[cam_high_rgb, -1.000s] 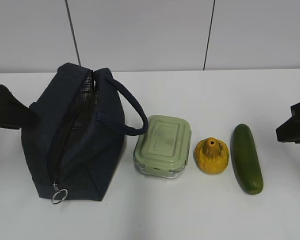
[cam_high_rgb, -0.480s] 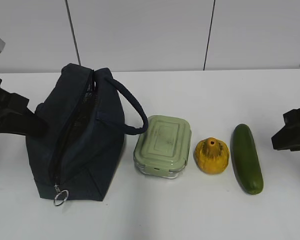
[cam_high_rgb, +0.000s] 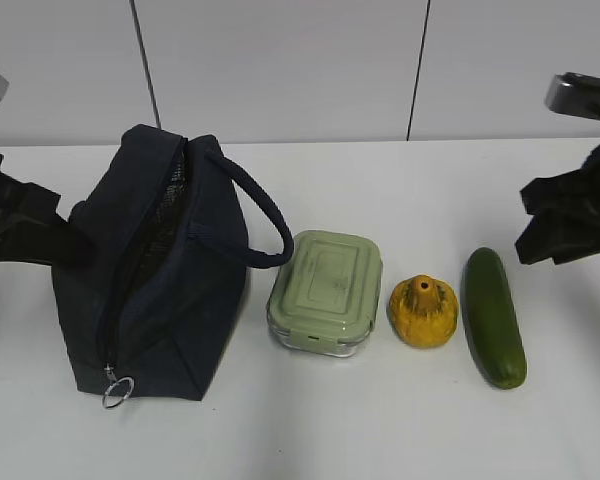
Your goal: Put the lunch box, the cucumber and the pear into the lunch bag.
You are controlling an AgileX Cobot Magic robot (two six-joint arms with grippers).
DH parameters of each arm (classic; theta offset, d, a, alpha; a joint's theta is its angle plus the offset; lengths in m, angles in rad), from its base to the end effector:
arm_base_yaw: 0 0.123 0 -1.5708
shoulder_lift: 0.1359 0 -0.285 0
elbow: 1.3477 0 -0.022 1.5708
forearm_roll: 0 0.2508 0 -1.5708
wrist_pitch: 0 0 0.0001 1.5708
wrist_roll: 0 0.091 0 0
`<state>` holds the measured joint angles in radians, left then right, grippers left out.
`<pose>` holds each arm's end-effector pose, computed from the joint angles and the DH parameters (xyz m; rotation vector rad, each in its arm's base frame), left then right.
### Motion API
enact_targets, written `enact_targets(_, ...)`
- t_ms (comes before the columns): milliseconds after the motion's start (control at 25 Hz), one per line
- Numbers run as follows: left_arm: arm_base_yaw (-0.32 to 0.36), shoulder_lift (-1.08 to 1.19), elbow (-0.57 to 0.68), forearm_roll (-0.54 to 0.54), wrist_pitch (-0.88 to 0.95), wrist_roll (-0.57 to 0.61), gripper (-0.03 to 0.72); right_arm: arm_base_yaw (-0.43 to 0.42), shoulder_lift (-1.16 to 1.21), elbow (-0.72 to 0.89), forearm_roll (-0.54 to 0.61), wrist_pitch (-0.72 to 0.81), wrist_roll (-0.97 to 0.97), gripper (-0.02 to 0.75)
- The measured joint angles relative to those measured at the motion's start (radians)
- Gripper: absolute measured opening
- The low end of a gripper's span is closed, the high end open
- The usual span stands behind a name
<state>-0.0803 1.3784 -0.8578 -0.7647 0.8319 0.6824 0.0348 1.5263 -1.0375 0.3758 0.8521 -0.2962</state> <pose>0.2513 -0.0670 0.2524 0.4126 2.5570 -0.7026 0.2946 0.0354 0.2469 -0.1755 2.7584 0.3874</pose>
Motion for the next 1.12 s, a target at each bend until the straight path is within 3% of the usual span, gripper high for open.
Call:
enact_targets(160, 0.0, 0.001, 0.0, 0.0, -0.01, 0.0, -0.015, 0.108, 0.094, -0.13, -0.207, 0.036, 0.262, 0.3)
enact_targets(240, 0.0, 0.001, 0.0, -0.001, -0.01, 0.001, -0.015, 0.122, 0.146, -0.181, -0.245, 0.058, 0.338, 0.302)
enact_targets(360, 0.0, 0.001, 0.0, -0.001, -0.012, 0.003, -0.015, 0.123, 0.224, -0.256, -0.274, 0.101, 0.374, 0.33)
enact_targets(640, 0.0, 0.001, 0.0, -0.001, -0.012, 0.009, -0.015, 0.123, 0.392, -0.392, -0.312, 0.214, 0.388, 0.508)
enact_targets(1120, 0.0, 0.001, 0.0, -0.001, -0.012, 0.014, -0.015, 0.123, 0.528, -0.466, -0.376, 0.226, 0.418, 0.526)
